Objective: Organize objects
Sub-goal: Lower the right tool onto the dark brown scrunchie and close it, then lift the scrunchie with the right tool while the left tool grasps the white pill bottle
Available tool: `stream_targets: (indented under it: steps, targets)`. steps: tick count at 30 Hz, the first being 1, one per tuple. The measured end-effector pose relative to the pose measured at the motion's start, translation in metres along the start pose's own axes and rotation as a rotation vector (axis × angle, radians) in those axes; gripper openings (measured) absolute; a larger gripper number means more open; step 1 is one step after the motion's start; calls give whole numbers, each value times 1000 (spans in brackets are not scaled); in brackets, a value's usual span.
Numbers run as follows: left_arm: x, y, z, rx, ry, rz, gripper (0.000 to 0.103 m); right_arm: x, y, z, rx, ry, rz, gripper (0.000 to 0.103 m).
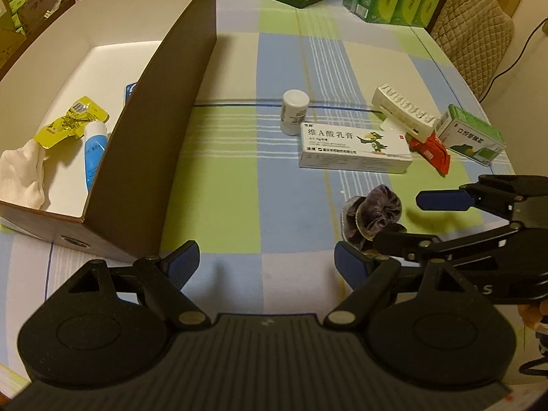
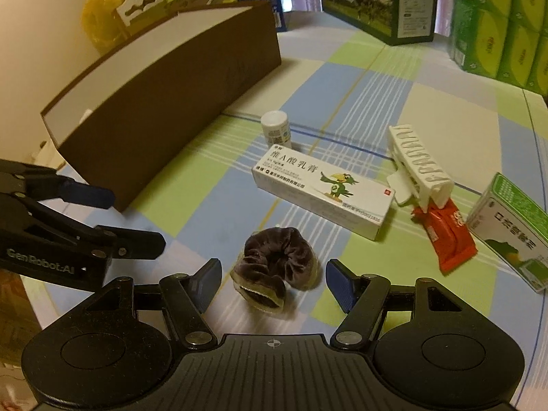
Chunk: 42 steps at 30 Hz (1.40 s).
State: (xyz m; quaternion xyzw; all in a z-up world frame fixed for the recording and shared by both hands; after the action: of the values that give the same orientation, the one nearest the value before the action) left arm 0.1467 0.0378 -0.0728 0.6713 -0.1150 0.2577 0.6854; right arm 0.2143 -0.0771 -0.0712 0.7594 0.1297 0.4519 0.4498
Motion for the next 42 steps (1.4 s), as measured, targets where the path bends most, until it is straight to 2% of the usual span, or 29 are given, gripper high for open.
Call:
stream_targets:
  steps: [11, 14, 18, 24, 29, 35, 40, 42]
  targets:
    - [5, -6, -3, 10, 3, -12, 83, 3, -24, -4, -19, 40, -34, 63]
    - [7, -8, -2, 11, 0, -14, 83, 2, -28, -5, -23, 61, -47, 38]
    - [9, -10, 0, 3, -7, -13, 83, 2, -26, 0, -19, 51, -41, 22]
    - [22, -11, 8, -28, -36, 4, 83, 12, 1, 15, -20, -29, 36, 19]
    - [48, -14, 15, -42, -79, 60, 81, 21, 29, 38, -60, -131, 118, 19]
    - [84, -29, 23, -82, -101, 109, 68, 26, 52, 70, -128, -228, 183, 19]
    - [104, -55, 30, -96, -112, 86, 59, 23, 64, 90, -166, -292, 205, 19]
    - [109, -67, 29, -98, -106, 65, 51, 21, 68, 94, -177, -310, 206, 19]
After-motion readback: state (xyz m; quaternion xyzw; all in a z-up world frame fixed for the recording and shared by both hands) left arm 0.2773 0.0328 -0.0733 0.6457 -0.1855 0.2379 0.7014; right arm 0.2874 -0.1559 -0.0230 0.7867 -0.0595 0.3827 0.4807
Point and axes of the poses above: each gripper's, at about its wrist camera, not at the fingertips, and y roughly against the way its jaws point, z to its right, x to its top, the point moved 1 cm from there along -y, roughly the way its jaws point, and after that the axes turned 4 degrees about z, right-handed, at the moved point
